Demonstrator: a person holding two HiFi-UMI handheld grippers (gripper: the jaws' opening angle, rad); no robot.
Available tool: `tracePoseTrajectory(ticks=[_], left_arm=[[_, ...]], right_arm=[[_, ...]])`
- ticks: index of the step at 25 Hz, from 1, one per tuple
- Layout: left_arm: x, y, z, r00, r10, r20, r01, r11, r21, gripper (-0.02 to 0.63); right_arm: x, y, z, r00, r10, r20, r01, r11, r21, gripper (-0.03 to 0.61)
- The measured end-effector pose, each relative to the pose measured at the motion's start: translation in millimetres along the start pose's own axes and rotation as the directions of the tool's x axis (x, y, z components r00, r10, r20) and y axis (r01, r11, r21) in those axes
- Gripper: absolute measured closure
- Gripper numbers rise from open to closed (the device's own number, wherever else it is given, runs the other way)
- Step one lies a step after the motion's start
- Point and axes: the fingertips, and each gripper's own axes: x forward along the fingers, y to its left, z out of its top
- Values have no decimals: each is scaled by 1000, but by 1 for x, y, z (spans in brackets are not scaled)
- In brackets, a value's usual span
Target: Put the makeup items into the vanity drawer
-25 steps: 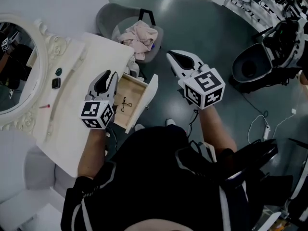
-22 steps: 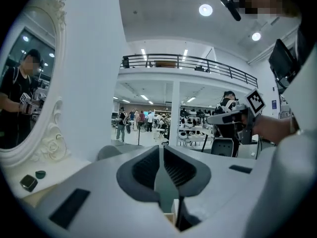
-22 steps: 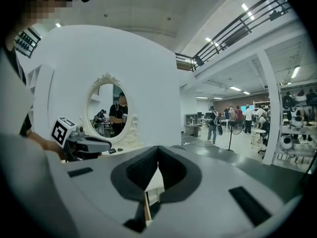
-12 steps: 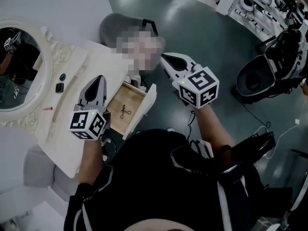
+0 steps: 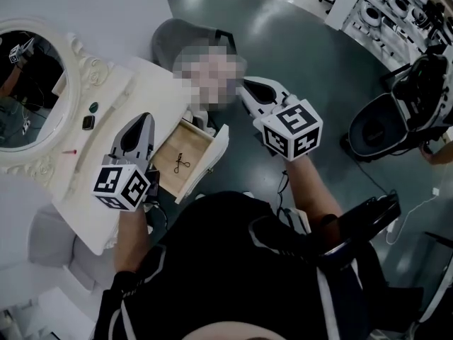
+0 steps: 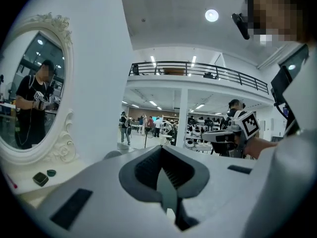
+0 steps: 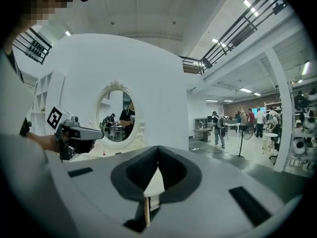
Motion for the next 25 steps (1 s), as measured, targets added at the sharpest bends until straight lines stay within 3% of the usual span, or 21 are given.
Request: tracePoseTrajectory(ticks=[9,18,25], left_arm=[[-9,-5,15,999,45,13,-46,994,99,611],[-8,-11,22,997,3,83,-3,1000,3,611],[-14,-13,30,995,13,97,-17,999,43,609]], right_arm=[[-2,-2,3,1000,-19,-13,18,999,-28,575],[-2,1,6,1000,-14,-8,14,999,-42,575],[-4,3,7,1000,-19,-9,18,999,-48,575]])
